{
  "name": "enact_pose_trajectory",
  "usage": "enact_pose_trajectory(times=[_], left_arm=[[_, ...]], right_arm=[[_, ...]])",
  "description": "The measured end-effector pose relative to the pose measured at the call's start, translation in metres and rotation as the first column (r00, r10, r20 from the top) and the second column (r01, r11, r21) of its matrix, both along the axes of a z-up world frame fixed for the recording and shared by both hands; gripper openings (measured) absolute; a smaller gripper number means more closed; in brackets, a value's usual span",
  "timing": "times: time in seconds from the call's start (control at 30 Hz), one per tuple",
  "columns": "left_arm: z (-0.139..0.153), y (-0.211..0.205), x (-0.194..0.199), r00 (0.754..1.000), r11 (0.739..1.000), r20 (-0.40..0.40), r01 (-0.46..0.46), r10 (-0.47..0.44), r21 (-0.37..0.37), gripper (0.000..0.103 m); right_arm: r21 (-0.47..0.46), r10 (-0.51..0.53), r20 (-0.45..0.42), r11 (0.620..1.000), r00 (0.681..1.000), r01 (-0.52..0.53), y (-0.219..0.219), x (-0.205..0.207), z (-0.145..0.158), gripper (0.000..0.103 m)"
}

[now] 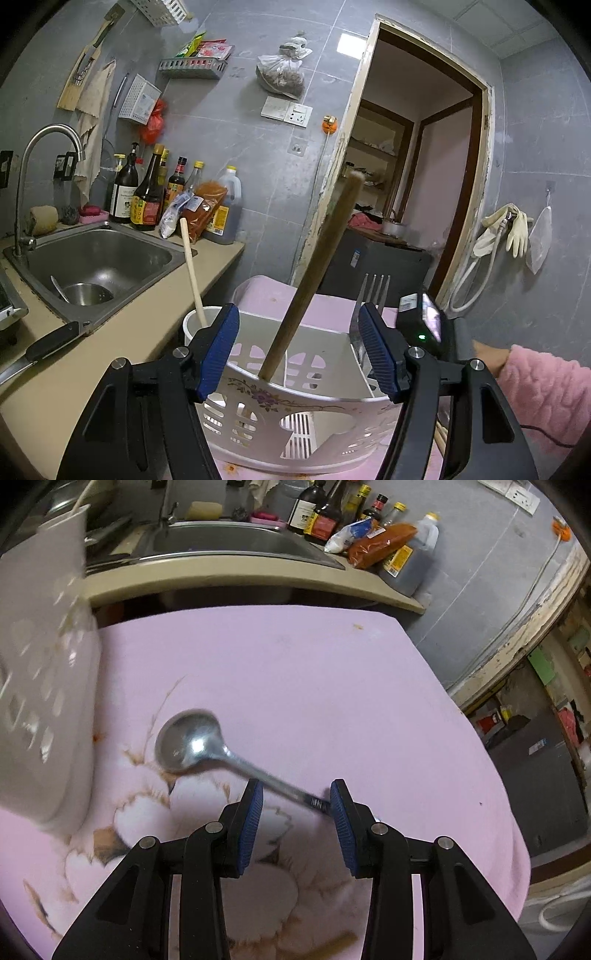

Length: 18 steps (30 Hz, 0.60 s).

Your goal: Organize utensils

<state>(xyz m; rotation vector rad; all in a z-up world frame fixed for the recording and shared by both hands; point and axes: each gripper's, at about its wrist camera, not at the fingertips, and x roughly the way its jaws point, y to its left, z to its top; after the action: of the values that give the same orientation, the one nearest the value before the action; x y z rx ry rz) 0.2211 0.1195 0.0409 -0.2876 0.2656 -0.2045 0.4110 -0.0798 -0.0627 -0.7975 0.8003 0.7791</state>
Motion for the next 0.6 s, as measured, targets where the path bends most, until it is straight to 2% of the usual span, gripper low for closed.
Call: enact_pose_trajectory(times=[0.13, 0.37, 0.5, 0.6], left_arm=[[0.003, 0.0, -0.002, 1.0, 1.0, 0.011, 0.006, -0.006, -0.004, 0.061], [0.005, -0.003, -0.007, 1.0, 1.0, 0.021, 0.012, -0.011, -0.023, 0.061], [0.004, -0.003, -0.01, 1.0, 0.999, 0.011, 0.017, -0.016, -0.039, 0.061], [0.003, -0.003, -0.013, 1.0, 0.999, 0.004, 0.019, -0.018, -0.047, 0.061]], right_arm=[[0.02, -0.022, -0.008, 1.0, 1.0, 0.022, 0.003, 0.002, 0.001, 0.02], [0.045, -0.188, -0.024, 0.981, 0.982, 0.189, 0.003, -0.005, 0.005, 0.017], [0.02, -0.321, -0.083, 0.946, 0.944, 0.323, -0.014, -0.009, 0.01, 0.016], [0.003, -0.364, -0.156, 0.93, 0.918, 0.369, -0.034, -0.018, 0.013, 0.016]])
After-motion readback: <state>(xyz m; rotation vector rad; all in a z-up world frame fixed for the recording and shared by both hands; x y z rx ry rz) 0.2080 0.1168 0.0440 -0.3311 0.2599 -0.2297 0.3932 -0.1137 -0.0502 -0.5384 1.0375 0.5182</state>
